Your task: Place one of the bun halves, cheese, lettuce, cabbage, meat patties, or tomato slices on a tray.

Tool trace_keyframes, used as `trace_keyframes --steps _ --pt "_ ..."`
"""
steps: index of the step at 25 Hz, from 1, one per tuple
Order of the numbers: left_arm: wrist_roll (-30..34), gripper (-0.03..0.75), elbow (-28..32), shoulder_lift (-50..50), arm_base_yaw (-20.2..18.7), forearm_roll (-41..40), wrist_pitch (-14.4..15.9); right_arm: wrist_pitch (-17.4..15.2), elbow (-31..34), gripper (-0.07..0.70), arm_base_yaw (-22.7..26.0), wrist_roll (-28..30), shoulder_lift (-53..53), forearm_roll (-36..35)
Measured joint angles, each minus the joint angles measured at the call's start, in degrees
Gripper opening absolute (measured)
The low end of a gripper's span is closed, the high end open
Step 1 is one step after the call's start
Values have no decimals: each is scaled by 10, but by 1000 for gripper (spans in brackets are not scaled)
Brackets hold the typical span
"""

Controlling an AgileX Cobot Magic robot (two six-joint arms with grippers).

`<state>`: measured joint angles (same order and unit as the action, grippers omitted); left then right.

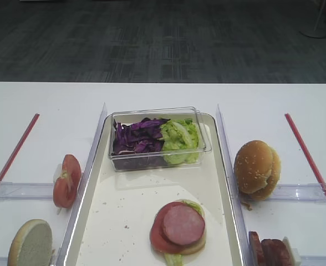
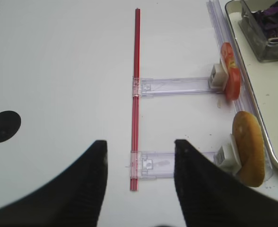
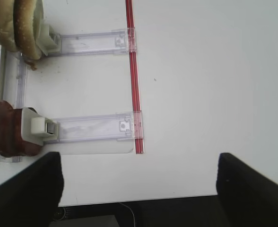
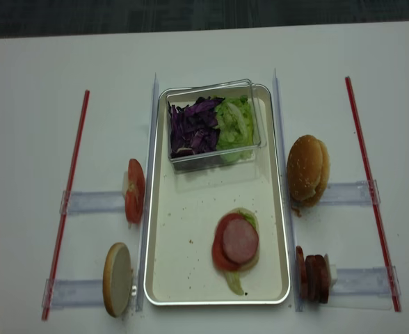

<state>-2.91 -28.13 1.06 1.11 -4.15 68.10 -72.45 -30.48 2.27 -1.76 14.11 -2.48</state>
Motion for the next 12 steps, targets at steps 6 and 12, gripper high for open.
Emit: trace_keyframes --steps 6,12 --pt "0 302 0 0 0 0 0 -2 0 667 0 0 -34 0" --pt "0 302 0 0 0 0 0 -4 0 667 0 0 -86 2"
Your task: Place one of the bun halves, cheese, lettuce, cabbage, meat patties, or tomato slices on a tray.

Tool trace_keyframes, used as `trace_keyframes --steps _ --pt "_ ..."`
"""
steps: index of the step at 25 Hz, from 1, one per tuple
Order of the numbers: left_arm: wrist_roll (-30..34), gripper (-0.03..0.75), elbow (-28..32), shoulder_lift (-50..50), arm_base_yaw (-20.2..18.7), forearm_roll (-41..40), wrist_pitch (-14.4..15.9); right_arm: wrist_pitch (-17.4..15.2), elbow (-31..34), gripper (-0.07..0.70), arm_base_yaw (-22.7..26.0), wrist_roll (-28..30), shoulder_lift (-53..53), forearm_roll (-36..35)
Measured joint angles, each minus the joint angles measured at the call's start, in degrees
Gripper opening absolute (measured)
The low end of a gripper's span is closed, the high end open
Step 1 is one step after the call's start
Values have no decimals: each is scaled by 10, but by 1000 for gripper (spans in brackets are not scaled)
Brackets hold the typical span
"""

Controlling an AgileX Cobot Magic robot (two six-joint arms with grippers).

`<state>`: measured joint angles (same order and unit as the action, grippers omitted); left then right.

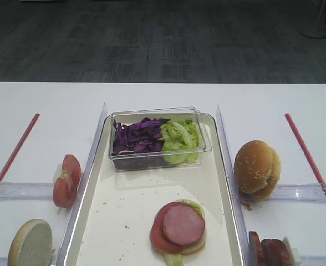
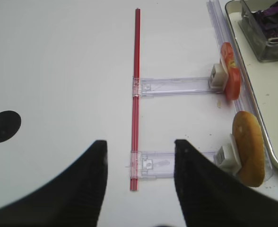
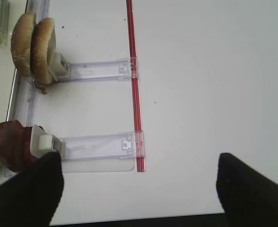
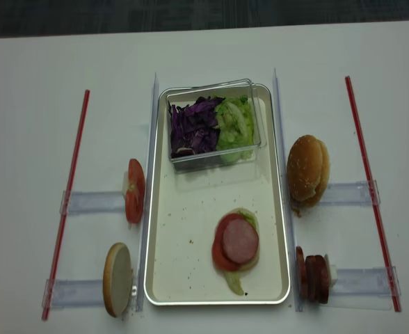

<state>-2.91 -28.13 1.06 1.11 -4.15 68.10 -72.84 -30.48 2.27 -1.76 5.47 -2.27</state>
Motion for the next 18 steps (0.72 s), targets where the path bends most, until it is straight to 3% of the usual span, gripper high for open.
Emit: trace_keyframes --steps 7,18 --pt "0 302 0 0 0 0 0 -4 0 667 0 0 -62 1" --pt "0 302 0 0 0 0 0 -7 0 667 -11 -6 -65 13"
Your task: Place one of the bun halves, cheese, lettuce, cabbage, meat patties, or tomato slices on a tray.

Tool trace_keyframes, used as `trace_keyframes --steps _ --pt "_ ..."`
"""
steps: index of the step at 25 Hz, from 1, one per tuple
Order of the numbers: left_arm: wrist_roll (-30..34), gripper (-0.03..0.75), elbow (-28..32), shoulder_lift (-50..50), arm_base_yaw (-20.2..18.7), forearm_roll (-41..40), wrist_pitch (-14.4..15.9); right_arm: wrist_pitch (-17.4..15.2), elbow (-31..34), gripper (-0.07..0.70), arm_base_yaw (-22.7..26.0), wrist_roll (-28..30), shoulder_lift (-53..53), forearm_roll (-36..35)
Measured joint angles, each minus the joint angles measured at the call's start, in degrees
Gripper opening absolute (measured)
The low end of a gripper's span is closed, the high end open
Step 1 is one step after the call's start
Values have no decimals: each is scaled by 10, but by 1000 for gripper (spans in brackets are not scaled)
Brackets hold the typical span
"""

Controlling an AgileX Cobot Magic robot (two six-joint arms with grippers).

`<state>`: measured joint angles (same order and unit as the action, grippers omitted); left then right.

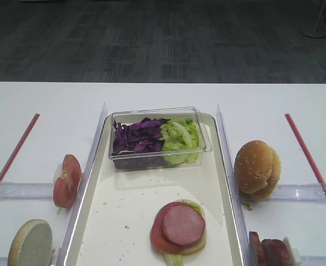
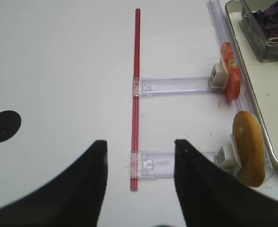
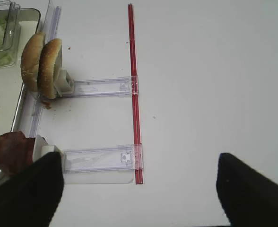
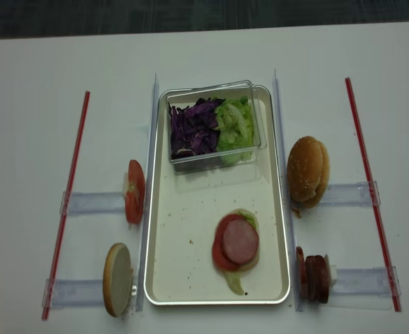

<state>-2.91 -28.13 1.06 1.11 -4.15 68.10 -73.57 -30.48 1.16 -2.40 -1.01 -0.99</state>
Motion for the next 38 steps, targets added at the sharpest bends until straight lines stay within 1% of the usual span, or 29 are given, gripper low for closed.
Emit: trace_keyframes --steps 2,15,18,24,25,29,33,38 --pt "0 302 0 0 0 0 0 0 0 667 0 -6 0 10" --pt "0 302 0 0 0 0 0 0 0 667 0 -9 0 15" --pt "0 302 0 0 0 0 0 14 2 667 0 -9 0 20" --pt "0 302 0 0 0 0 0 71 23 667 0 -9 0 22" --pt "0 302 0 0 0 0 0 76 28 667 0 -9 0 22" --pt "0 302 0 0 0 0 0 83 30 667 0 -9 0 22" --pt "0 302 0 0 0 0 0 83 30 664 0 -9 0 22" --pt "0 302 0 0 0 0 0 84 30 623 0 -9 0 22"
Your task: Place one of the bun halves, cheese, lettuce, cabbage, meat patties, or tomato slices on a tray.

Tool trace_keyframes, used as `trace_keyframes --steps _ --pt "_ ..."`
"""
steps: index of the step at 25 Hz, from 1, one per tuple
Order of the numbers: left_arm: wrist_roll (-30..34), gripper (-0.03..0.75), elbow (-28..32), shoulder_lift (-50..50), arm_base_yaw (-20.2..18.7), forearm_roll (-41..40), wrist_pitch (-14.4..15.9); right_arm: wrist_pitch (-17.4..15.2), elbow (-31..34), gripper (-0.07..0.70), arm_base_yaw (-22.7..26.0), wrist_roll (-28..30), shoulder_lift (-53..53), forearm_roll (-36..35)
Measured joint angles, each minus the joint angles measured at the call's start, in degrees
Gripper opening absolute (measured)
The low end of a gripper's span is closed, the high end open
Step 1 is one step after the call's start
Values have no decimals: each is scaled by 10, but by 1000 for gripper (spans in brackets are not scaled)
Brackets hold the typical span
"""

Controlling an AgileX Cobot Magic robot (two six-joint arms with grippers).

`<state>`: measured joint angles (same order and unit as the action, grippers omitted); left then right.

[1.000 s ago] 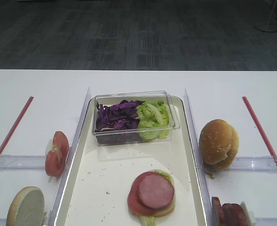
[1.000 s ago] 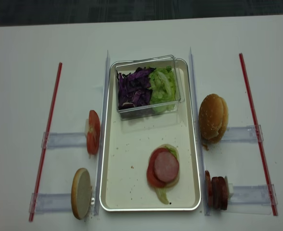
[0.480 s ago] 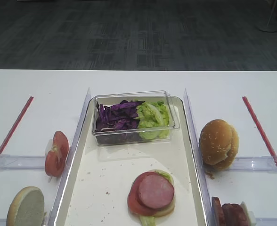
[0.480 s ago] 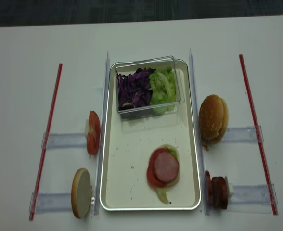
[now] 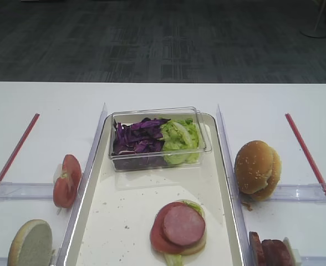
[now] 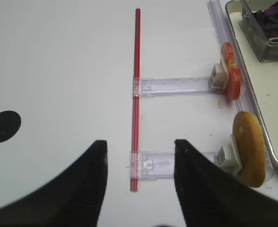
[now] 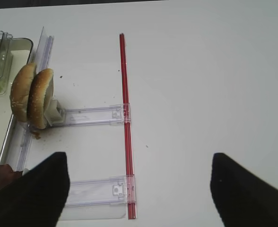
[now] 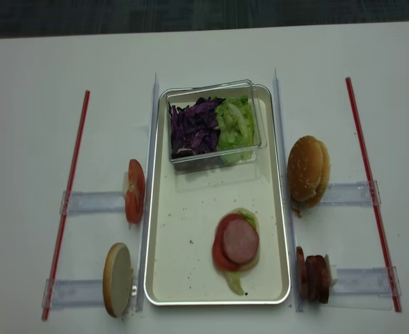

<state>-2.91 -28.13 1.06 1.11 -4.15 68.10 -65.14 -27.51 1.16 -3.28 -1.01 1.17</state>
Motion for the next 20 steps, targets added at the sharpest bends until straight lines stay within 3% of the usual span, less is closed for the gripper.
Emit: trace_keyframes --steps 7,12,20 --pt "0 302 0 0 0 0 0 0 0 621 0 0 0 0" --pt "0 302 0 0 0 0 0 0 0 678 0 1 0 -8" --pt "0 302 0 0 0 0 0 0 0 692 0 1 0 -12"
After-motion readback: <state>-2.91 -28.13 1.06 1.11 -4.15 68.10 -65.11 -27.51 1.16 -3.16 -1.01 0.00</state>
